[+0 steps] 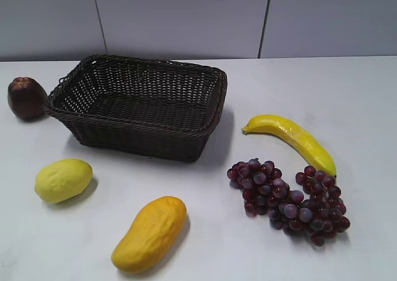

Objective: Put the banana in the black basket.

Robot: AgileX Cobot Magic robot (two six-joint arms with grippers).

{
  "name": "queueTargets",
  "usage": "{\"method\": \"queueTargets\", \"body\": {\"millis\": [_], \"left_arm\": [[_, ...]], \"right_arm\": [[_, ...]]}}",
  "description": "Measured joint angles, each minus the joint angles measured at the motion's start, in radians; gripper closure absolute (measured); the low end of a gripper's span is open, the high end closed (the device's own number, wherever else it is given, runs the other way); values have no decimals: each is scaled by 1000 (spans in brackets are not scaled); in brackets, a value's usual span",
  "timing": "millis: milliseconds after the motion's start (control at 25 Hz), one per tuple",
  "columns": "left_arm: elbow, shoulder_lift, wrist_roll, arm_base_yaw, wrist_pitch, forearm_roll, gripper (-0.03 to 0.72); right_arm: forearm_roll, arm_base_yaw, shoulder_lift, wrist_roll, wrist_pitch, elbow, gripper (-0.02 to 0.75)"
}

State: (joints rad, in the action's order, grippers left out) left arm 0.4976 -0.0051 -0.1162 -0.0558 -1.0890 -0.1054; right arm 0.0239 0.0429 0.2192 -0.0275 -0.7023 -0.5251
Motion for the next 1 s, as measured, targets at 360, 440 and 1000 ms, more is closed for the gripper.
{"method": "queueTargets", "body": {"millis": [360, 440, 1000], "left_arm": [[0, 0, 0, 0, 0, 0, 449], [0, 0, 0, 0, 0, 0, 449], [0, 0, 0, 0, 0, 0, 449]], "right_arm": [[-3, 0, 342, 2, 336, 10, 139], [-1, 0, 420, 2, 373, 9, 141], [5, 97, 1056, 60, 268, -265, 144]]}}
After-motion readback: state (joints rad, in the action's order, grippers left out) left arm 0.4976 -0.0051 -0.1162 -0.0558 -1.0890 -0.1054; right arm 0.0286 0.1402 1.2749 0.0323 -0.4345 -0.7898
